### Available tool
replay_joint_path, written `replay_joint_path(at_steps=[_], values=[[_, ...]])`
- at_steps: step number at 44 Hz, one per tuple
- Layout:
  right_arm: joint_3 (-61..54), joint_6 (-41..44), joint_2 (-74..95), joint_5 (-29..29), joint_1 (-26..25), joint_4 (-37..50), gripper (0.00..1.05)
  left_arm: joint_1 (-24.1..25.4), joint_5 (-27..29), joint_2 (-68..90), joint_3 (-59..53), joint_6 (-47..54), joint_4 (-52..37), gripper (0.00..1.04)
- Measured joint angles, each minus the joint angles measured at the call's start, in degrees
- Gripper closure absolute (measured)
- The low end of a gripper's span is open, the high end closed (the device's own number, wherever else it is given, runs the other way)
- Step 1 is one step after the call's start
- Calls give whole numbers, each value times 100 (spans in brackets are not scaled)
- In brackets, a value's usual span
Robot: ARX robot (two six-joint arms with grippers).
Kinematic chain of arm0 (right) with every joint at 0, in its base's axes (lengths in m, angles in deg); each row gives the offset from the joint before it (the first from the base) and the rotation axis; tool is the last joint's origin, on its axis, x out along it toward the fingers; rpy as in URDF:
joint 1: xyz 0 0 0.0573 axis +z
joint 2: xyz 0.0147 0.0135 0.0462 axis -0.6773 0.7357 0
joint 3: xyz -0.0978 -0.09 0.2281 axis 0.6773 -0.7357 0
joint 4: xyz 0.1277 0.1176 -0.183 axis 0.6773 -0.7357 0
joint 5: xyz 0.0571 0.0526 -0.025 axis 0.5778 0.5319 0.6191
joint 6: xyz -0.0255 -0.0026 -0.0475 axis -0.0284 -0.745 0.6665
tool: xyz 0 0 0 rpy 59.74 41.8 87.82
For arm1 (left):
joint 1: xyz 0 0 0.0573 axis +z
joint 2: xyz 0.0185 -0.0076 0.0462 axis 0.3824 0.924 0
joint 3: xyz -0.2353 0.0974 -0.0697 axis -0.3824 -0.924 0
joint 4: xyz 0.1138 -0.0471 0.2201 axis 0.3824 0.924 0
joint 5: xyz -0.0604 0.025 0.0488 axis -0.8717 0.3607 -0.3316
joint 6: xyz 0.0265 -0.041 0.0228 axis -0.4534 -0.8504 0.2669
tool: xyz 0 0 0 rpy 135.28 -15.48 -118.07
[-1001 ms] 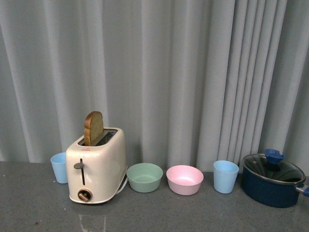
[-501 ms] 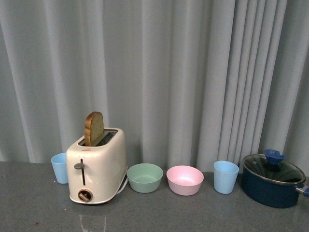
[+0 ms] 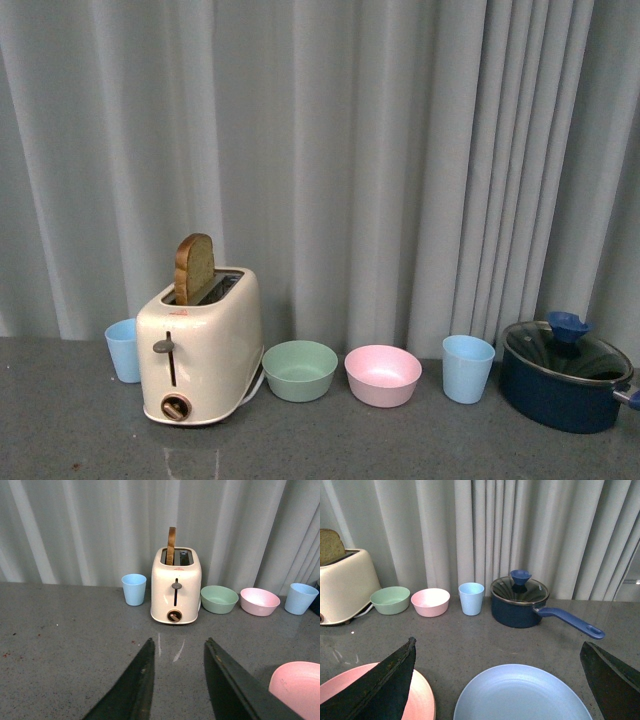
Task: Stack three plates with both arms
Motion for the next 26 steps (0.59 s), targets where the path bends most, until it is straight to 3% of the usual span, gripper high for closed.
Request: replay_joint_path(at_steps=[16, 20, 23, 26], values=[[0, -22, 20, -122, 31, 7, 7, 0, 0, 0, 0, 0, 0, 17], [136, -295, 798, -2371, 590, 544, 7, 0, 2, 0, 0, 2, 0, 5], [385, -345, 1864, -3480, 437, 1322, 7, 0, -7, -2, 0, 0, 0, 8], [850, -476, 3132, -3067, -271, 2031, 7, 0, 2, -2, 0, 0, 0, 7]])
